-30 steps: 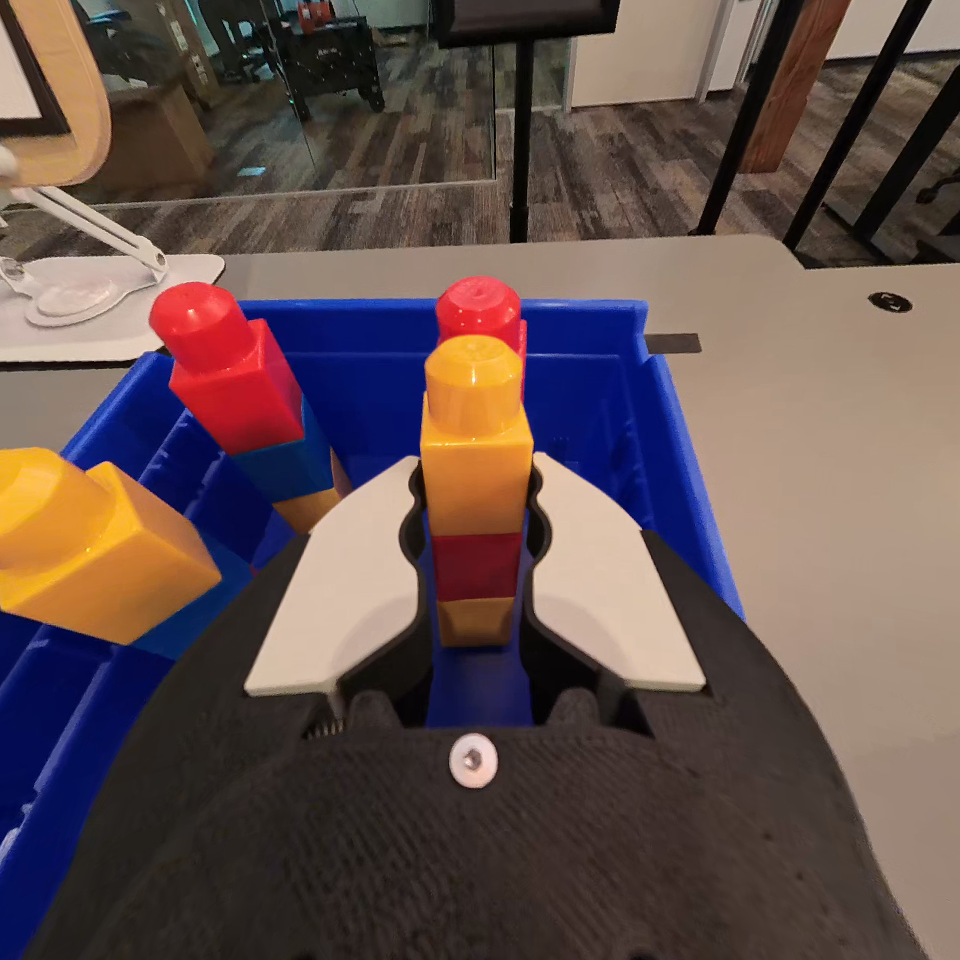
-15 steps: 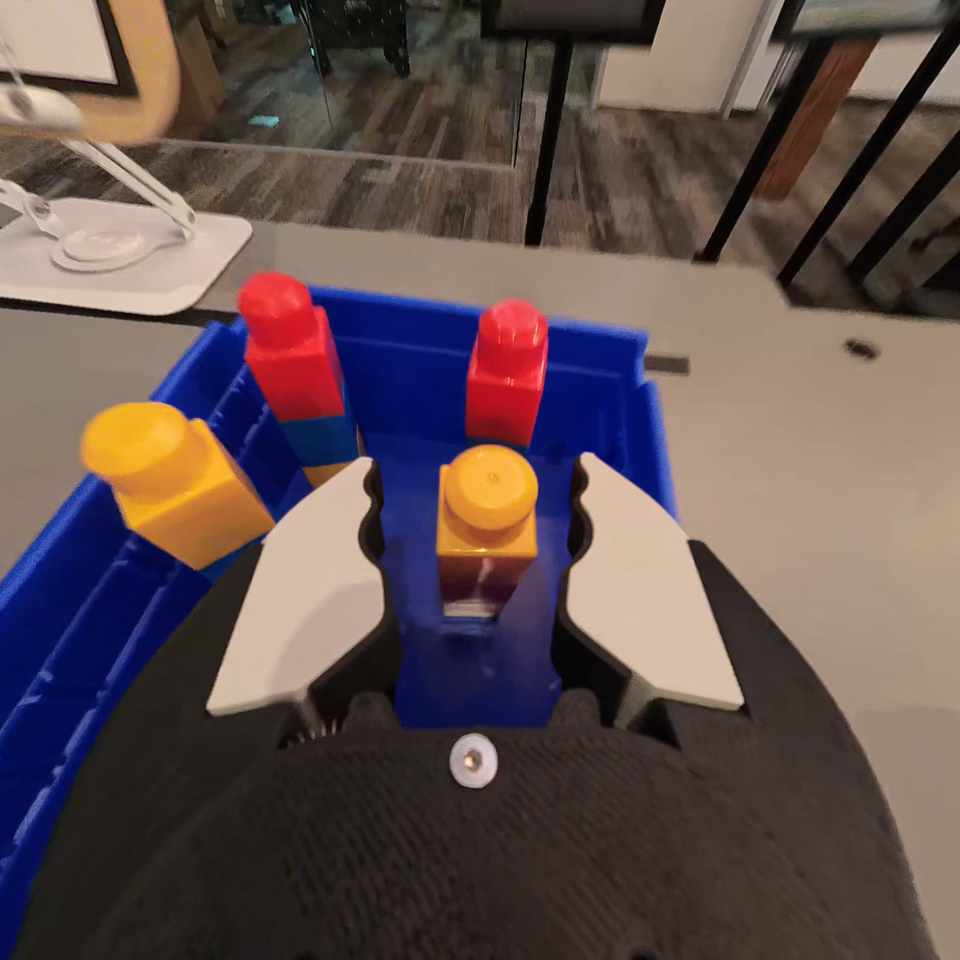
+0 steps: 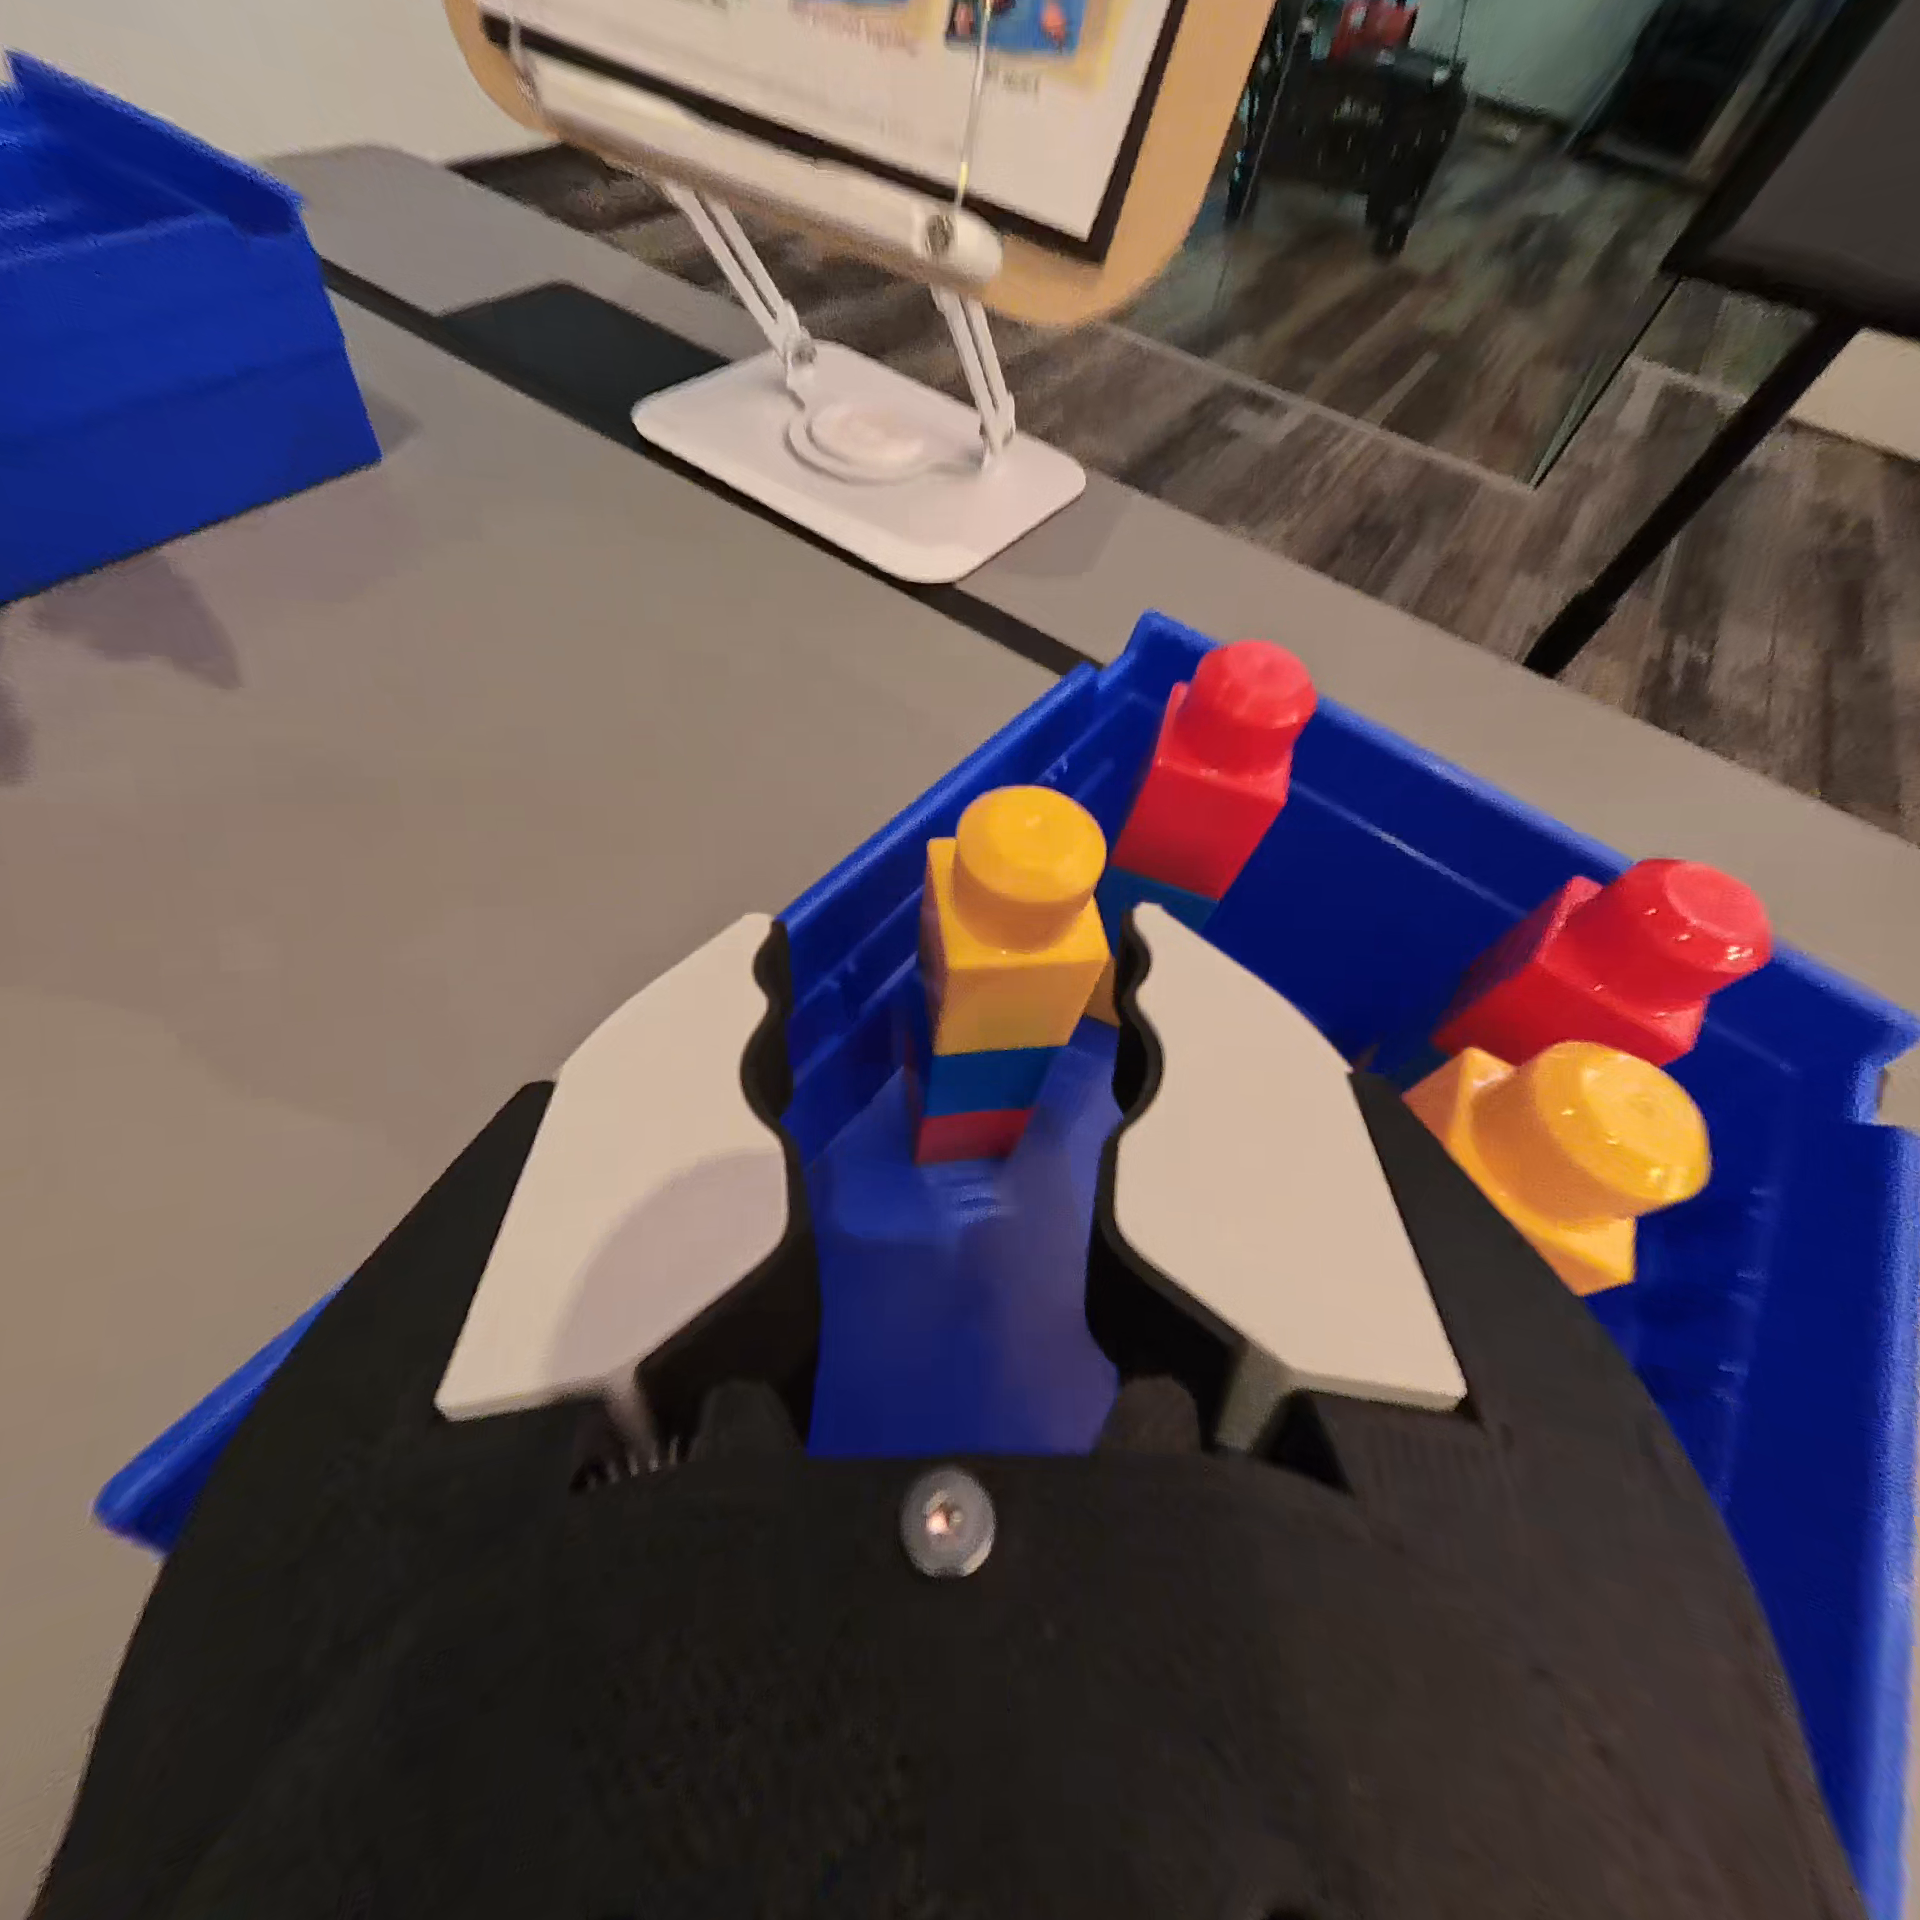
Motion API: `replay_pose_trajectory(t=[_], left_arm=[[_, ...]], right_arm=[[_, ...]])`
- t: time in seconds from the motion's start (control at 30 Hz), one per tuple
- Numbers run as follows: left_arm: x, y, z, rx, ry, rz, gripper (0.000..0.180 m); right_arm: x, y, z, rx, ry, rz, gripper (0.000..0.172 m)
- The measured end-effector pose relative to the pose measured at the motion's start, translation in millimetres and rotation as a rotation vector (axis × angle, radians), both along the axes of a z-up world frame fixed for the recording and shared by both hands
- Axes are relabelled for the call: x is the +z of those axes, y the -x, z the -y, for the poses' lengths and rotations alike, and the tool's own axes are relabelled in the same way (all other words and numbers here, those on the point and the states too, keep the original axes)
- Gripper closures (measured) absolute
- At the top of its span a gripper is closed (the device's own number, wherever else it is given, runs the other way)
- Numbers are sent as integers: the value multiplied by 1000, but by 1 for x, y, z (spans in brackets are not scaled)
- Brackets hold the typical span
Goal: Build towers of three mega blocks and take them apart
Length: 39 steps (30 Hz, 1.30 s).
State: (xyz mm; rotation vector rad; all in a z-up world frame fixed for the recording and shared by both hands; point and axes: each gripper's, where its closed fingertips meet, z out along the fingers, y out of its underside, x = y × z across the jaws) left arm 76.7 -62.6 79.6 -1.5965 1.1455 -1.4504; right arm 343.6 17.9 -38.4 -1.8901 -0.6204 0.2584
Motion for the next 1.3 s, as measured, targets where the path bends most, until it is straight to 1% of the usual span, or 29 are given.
replay_pose_trajectory(t=[0.1, 0.13, 0.2, 0.27, 0.33, 0.47, 0.53, 0.67, 0.73, 0.8, 0.93, 0.97, 1.07, 1.17, 1.23, 1.3], left_arm=[[-2, -2, 1, -3, 3, -8, 109], [-2, -2, 1, -5, 5, -8, 109], [-2, -3, 1, -6, 7, -9, 109], [-2, -2, 2, -6, 5, -10, 109], [0, -1, 1, 1, 4, -9, 109], [4, 6, -4, 31, 8, 3, 110], [7, 12, -8, 58, 5, 10, 110], [15, 22, -14, 88, 10, 38, 110], [18, 26, -15, 98, 5, 48, 110], [21, 31, -16, 107, -2, 55, 110], [24, 44, -17, 131, 15, 36, 109], [23, 49, -19, 151, 28, 19, 108], [9, 74, -32, 260, 74, -103, 110], [0, 111, -50, 421, 64, -194, 113], [-18, 145, -67, 580, 48, -338, 114], [-42, 179, -80, 705, 60, -505, 115]], right_arm=[[-18, 1, -10, -20, 27, 61, 109], [-23, -1, -14, -41, 38, 79, 111], [-30, -1, -16, -44, 61, 95, 123], [-30, 1, -18, -44, 67, 48, 134], [-28, 0, -21, -67, 65, 1, 134], [-19, -15, -34, -215, -6, -47, 135], [-16, -16, -38, -257, -27, -90, 135], [-27, -24, -46, -355, -4, -63, 134], [-27, -25, -47, -381, -19, -93, 135], [-27, -22, -48, -361, -38, -102, 135], [-29, -19, -45, -343, -17, -114, 135], [-29, -19, -45, -339, -18, -127, 134], [-25, -17, -44, -330, -27, -159, 118], [-12, -20, -41, -347, -96, -108, 111], [1, -22, -37, -359, -163, -60, 110], [14, -22, -32, -359, -217, -40, 111]])
